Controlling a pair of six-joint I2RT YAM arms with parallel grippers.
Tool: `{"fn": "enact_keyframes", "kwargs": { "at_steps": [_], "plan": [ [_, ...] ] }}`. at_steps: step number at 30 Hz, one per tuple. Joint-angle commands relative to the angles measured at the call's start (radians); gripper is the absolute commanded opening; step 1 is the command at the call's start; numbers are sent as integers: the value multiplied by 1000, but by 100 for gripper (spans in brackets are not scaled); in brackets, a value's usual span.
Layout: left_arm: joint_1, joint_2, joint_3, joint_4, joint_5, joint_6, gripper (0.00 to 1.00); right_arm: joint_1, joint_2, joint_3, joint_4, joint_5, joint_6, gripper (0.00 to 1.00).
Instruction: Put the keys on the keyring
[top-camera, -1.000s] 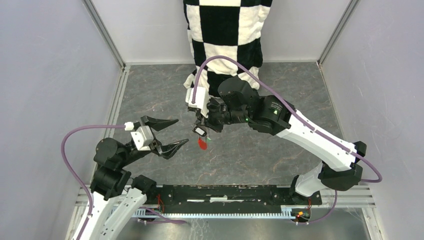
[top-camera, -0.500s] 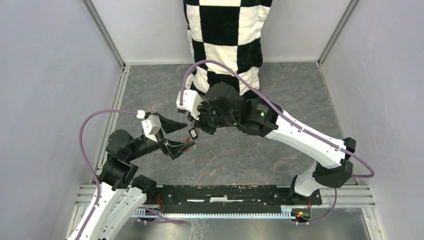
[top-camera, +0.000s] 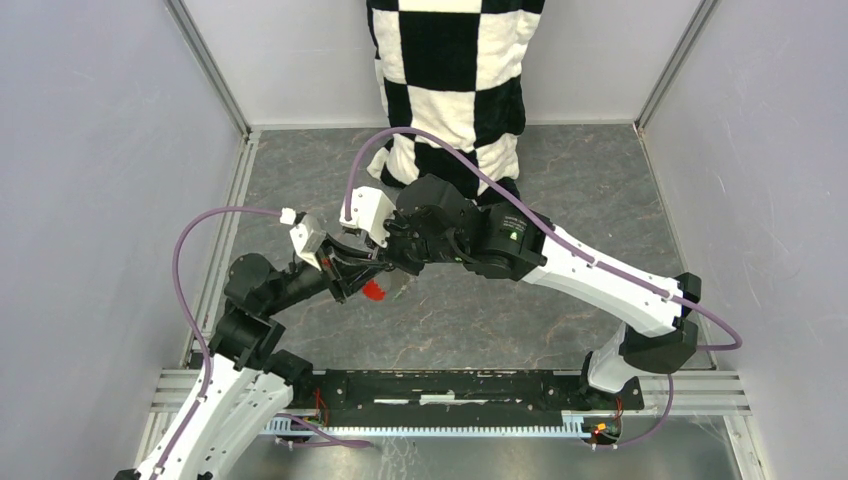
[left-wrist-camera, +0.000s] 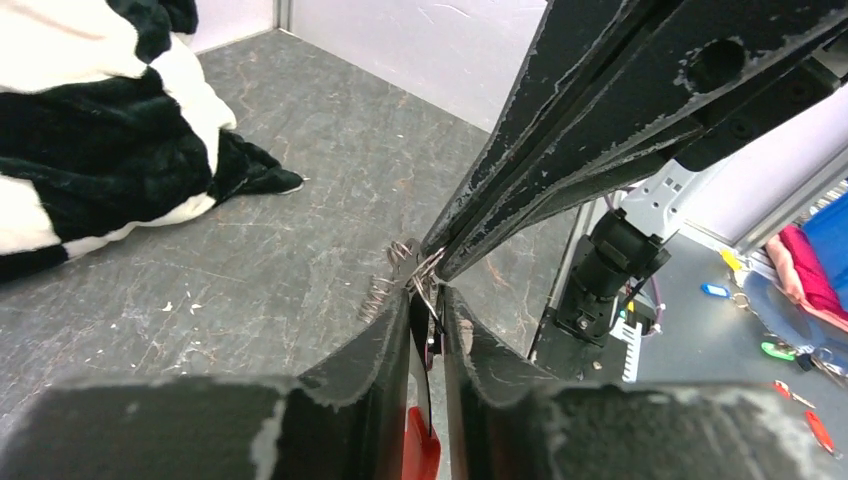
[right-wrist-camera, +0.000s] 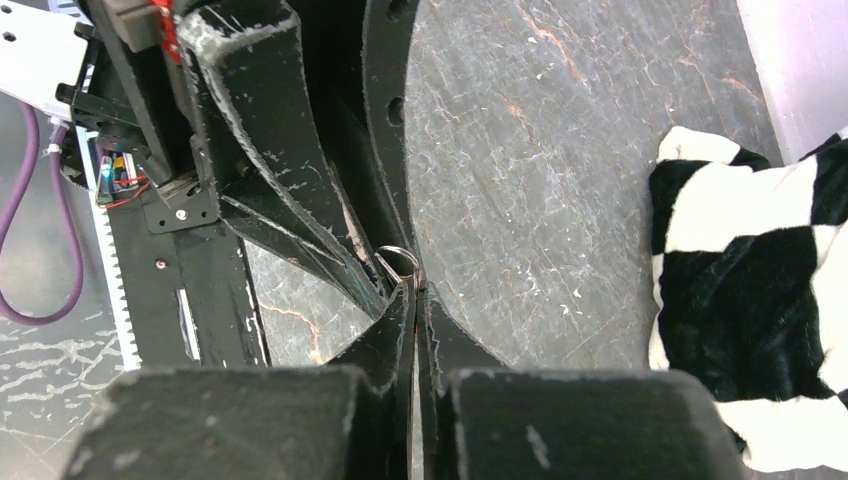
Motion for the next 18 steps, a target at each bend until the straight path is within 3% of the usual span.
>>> {"fn": "enact_keyframes", "kwargs": {
  "at_steps": [1,9,15,18],
  "plan": [
    [-3,-28,39,3,-55,-33,21,8,-20,8,42,37,3,0],
    [-3,-77,99,-101,-91,-40,19,8,-57,-79,58,28,-15,0],
    [-3,-64,150,-152,-103,-20,31,8,-71,-130,66,-12,-32,0],
    [-3,-56,170,-180,-112,-13,32,8,-83,-161,78,-17,-45,0]
  ]
}}
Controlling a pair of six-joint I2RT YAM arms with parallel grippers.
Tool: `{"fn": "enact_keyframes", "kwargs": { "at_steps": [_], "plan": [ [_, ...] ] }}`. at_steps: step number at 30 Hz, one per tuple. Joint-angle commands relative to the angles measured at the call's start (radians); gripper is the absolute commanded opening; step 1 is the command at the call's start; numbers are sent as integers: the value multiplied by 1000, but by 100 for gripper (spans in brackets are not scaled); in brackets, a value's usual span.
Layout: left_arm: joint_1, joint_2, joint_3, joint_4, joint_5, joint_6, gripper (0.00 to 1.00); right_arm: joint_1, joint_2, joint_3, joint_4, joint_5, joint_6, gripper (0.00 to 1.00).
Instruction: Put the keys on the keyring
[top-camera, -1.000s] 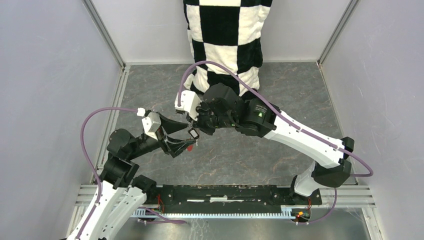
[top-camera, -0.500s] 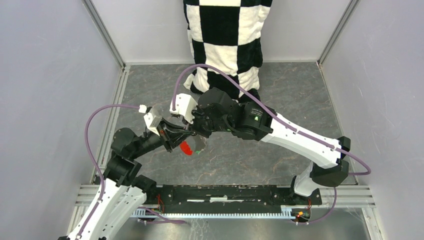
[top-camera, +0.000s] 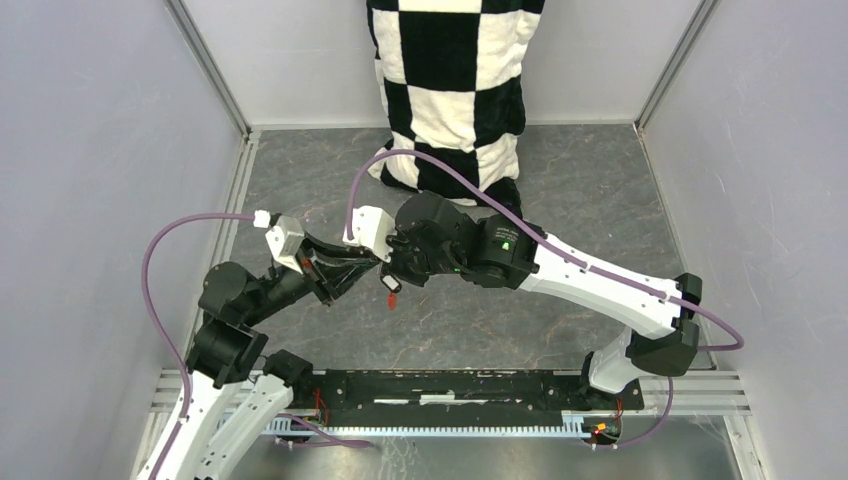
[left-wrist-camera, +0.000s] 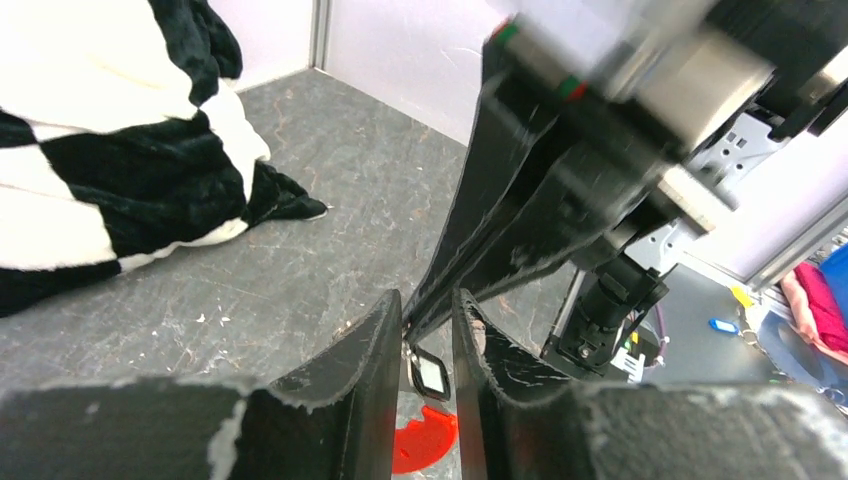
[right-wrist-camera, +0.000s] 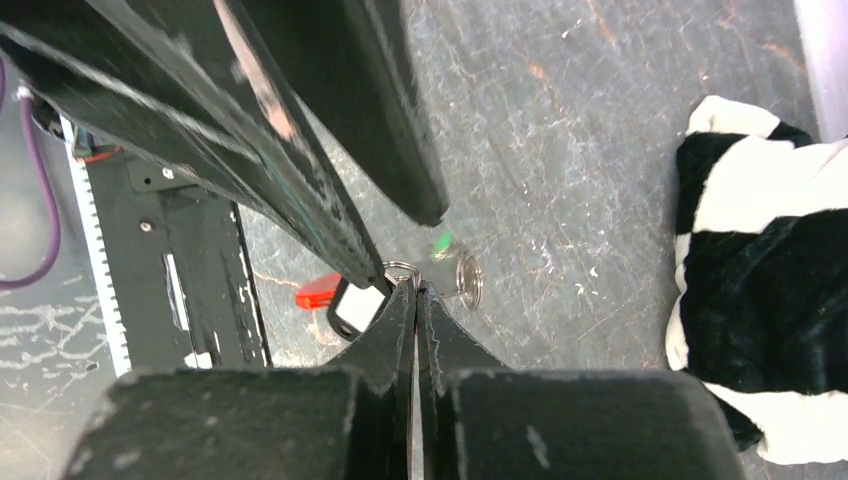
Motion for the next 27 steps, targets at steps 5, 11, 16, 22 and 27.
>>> {"fn": "enact_keyframes", "kwargs": {
  "at_steps": [5,11,16,22,27],
  "plan": [
    [-1,-2,52,-86,-25,40,27,3,-90,-74,97,-75,-30,0],
    [-2,-22,40,-181,-4,75,37,3,-98,-73,99,-71,-14,0],
    [-2,-49,-6,-157,29,-14,54,5,-96,-74,111,-99,-6,0],
    [-1,-19,4,-114,23,-43,52,4,-86,-61,100,-116,-9,0],
    [-1,-2,-10,-109,66,-40,48,6,-82,-57,109,-135,-9,0]
  ]
}}
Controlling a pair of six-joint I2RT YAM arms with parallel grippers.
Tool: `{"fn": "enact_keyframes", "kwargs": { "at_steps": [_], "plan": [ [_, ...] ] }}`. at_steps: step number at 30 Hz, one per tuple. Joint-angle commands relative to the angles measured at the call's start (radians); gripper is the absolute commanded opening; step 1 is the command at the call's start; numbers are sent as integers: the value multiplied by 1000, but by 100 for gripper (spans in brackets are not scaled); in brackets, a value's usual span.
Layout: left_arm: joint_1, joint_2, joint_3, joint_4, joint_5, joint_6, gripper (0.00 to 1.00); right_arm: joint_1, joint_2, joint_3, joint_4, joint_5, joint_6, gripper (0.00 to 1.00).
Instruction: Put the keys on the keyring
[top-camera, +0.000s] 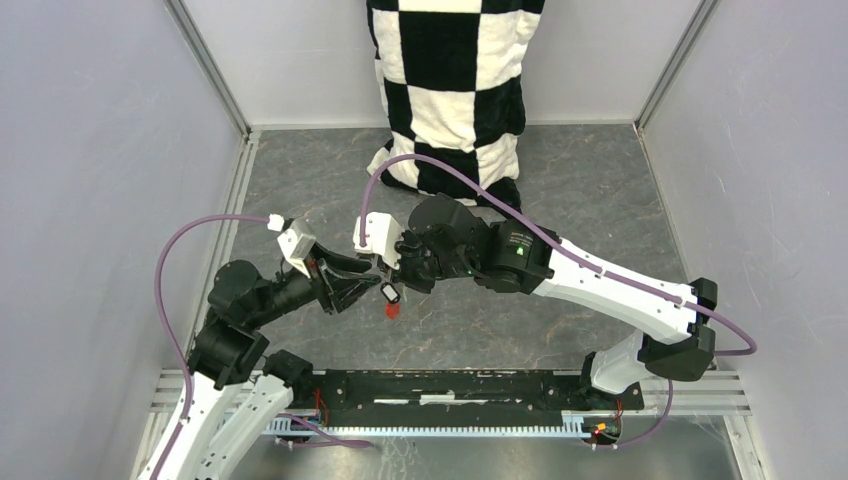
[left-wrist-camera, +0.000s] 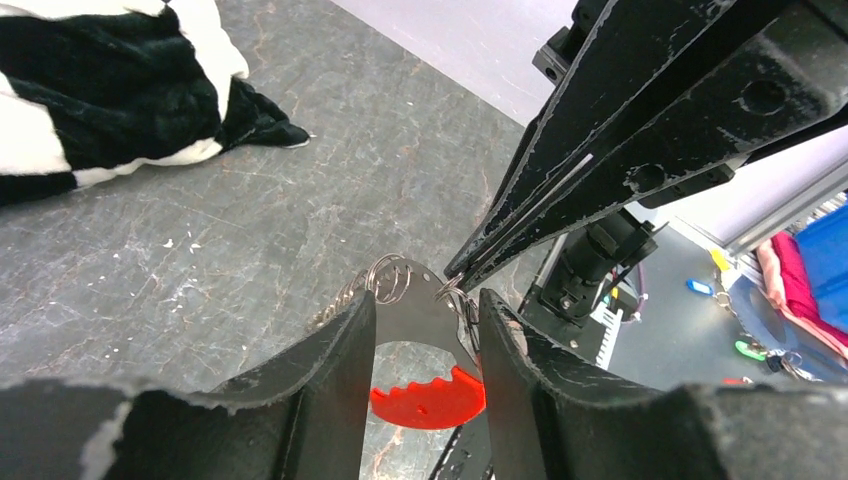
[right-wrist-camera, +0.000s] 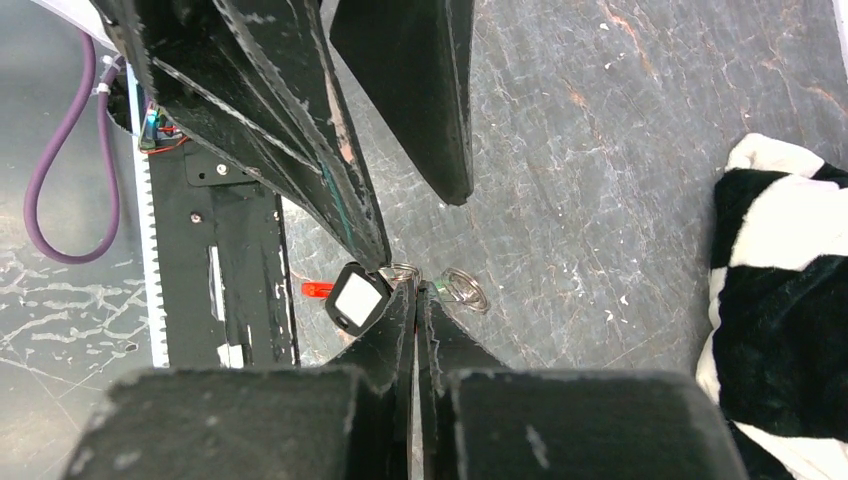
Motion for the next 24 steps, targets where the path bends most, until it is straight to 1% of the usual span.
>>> {"fn": "enact_keyframes", "kwargs": {
  "at_steps": [1,6,10,12,19,24],
  "plan": [
    [-1,16,-12,39,60,-35,48,8,-14,32,62,-31,5,0],
    [-1,17,-9,26,110,-7,48,8,-1,48,56,-38,1,0],
    [-2,27,-3,8,100,29,46,9,10,63,48,-46,-1,0],
    [-1,31,0,4,76,41,43,11,8,67,49,-48,-1,0],
    [-1,34,6,-12,5,75,27,10,-34,37,99,-58,1,0],
    [-1,17,6,8,-11,53,24,11,-113,-68,220,-89,3,0]
  ]
}}
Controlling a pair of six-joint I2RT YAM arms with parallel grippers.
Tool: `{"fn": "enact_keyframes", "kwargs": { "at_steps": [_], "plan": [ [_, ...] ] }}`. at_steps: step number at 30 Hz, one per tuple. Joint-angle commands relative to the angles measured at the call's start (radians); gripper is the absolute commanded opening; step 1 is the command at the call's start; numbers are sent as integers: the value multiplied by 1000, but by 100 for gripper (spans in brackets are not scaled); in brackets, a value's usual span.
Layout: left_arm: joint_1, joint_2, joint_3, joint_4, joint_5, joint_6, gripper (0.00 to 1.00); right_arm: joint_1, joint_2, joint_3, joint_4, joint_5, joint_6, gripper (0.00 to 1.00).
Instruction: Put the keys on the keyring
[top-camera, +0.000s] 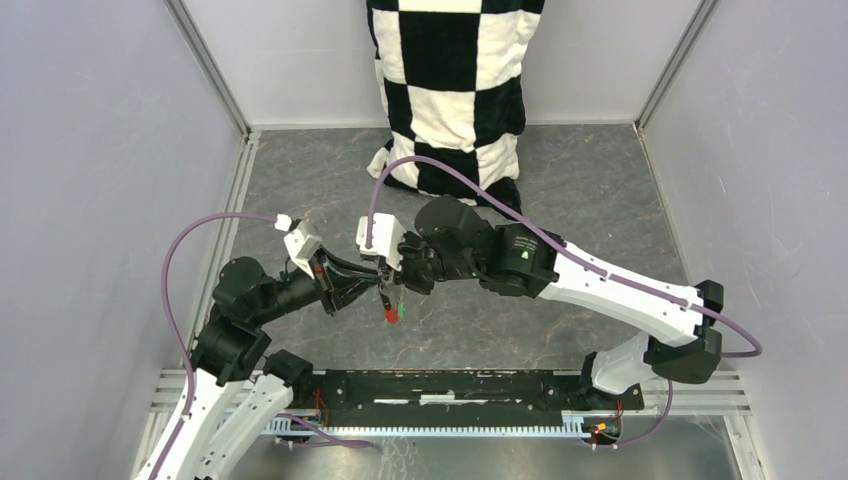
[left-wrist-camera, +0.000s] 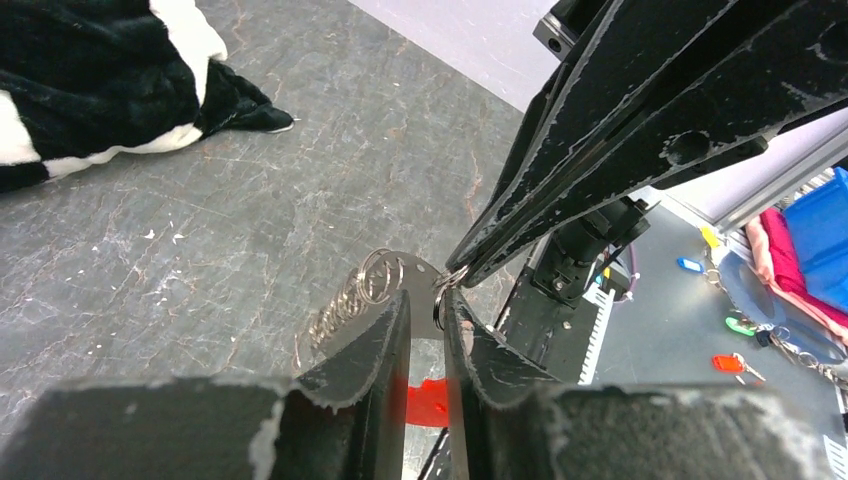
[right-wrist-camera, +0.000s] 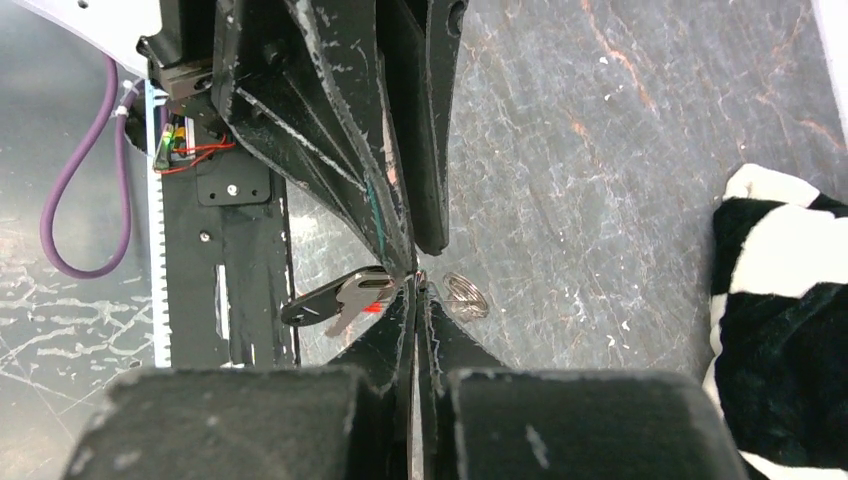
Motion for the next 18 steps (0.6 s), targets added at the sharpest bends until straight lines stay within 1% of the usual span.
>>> {"fn": "enact_keyframes", "kwargs": {
  "at_steps": [1,6,12,16,18],
  "plan": [
    [2,-8,15,21,-47,27,24,7,-112,-65,186,-61,5,0],
    [1,-11,21,26,-40,20,24,5,-184,-165,300,-90,18,0],
    [1,-3,32,62,2,-5,24,1,-268,-332,523,-151,76,0],
    [1,-6,34,86,62,-1,29,-5,-319,-462,709,-189,137,0],
    [2,-11,34,90,93,18,33,-10,-344,-530,807,-206,169,0]
  ]
}}
